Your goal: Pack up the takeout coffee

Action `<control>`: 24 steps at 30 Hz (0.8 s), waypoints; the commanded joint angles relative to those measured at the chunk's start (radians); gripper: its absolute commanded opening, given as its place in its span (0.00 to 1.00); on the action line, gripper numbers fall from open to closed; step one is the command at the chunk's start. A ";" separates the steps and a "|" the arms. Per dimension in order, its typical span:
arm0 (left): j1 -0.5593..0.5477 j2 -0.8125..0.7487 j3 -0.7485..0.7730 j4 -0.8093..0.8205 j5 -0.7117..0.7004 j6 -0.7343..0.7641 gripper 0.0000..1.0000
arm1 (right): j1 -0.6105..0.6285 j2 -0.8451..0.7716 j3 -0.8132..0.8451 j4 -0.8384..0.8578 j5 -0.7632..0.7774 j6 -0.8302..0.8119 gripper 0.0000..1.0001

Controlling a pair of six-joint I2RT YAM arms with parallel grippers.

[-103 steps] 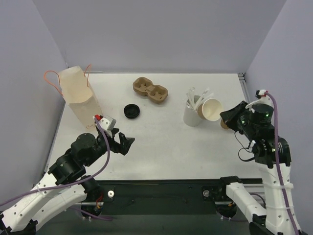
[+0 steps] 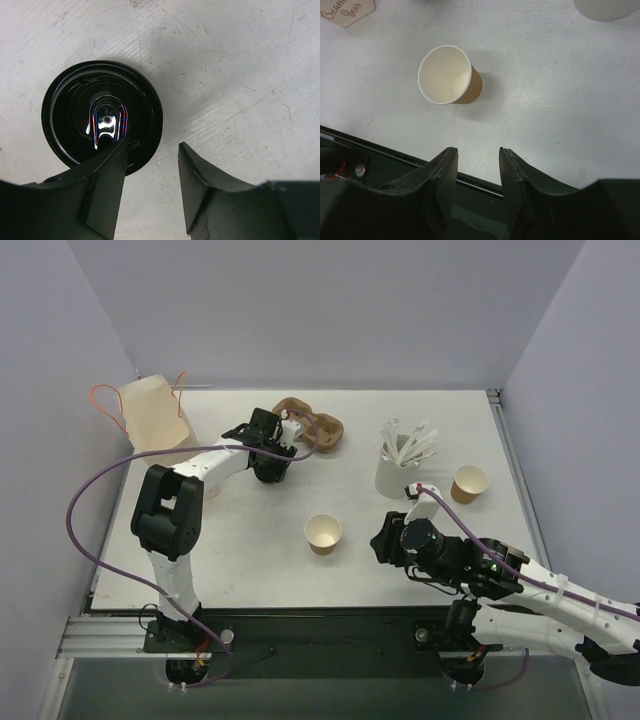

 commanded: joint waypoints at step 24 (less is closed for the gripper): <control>0.006 0.015 0.045 0.028 0.016 0.033 0.34 | 0.009 -0.052 0.004 -0.048 0.074 -0.001 0.39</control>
